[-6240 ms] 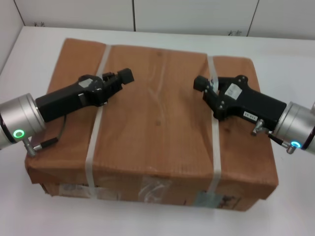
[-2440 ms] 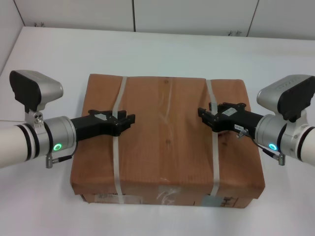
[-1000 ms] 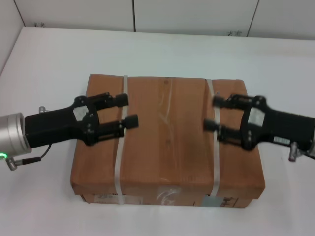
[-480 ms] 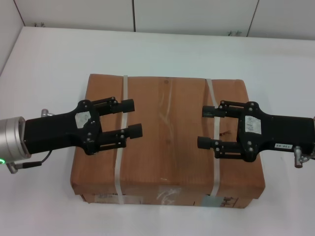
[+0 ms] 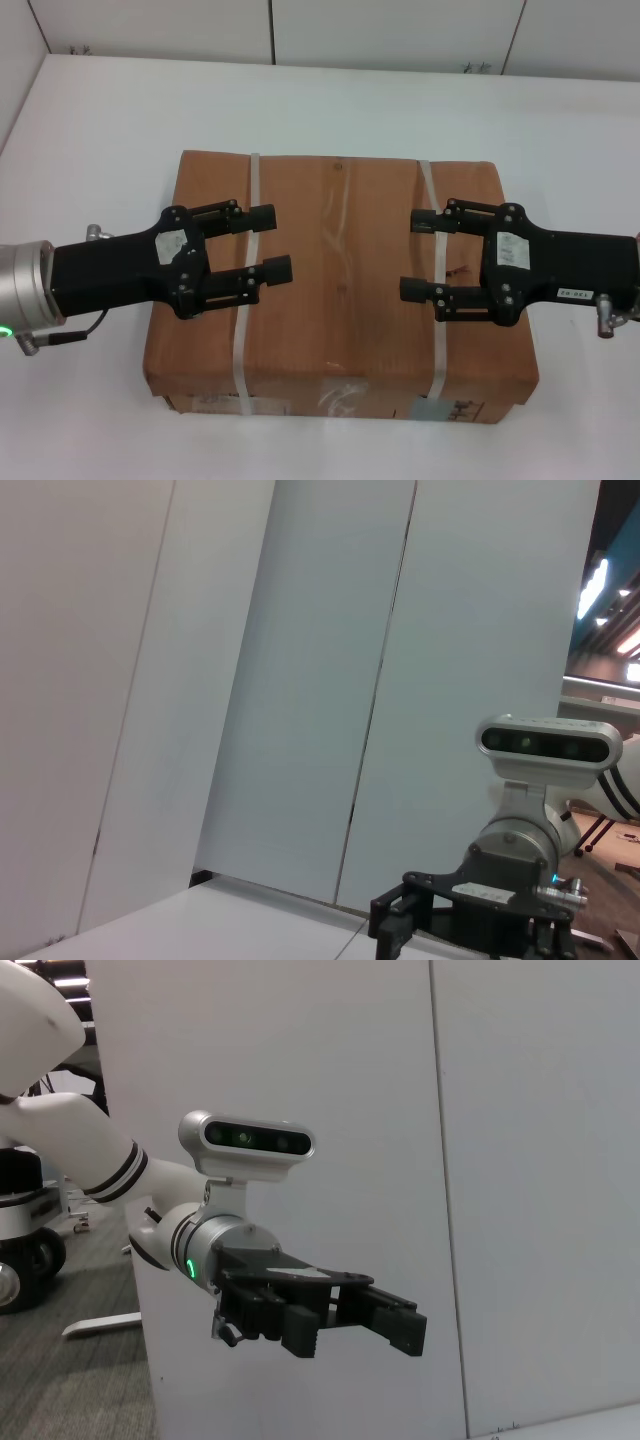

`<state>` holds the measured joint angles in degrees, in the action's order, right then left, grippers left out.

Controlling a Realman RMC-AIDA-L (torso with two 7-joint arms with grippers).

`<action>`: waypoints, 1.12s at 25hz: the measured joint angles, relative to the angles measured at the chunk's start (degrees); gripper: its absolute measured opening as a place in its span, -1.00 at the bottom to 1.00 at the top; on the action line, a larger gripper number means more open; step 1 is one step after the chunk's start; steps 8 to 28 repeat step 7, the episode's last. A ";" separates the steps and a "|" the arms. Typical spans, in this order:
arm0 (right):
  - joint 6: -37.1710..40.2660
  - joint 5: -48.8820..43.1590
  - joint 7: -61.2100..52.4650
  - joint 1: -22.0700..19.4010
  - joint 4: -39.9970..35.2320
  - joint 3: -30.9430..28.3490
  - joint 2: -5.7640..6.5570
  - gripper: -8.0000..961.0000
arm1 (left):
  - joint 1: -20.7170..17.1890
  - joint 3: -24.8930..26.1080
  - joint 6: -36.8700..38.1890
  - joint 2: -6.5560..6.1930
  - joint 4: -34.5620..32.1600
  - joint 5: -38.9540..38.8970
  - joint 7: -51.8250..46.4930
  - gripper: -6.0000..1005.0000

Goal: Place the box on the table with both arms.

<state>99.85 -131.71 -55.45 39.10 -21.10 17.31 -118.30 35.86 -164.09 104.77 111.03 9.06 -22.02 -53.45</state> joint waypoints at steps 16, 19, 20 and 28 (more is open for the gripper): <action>-0.02 0.00 -0.01 0.11 0.00 -0.16 -0.02 0.69 | -0.09 0.00 0.05 0.05 0.00 -0.02 0.02 0.40; -0.02 0.00 -0.01 0.11 0.00 -0.16 -0.02 0.69 | -0.09 0.00 0.05 0.05 0.00 -0.02 0.02 0.40; -0.02 0.00 -0.01 0.11 0.00 -0.16 -0.02 0.69 | -0.09 0.00 0.05 0.05 0.00 -0.02 0.02 0.40; -0.02 0.00 -0.01 0.11 0.00 -0.16 -0.02 0.69 | -0.09 0.00 0.05 0.05 0.00 -0.02 0.02 0.40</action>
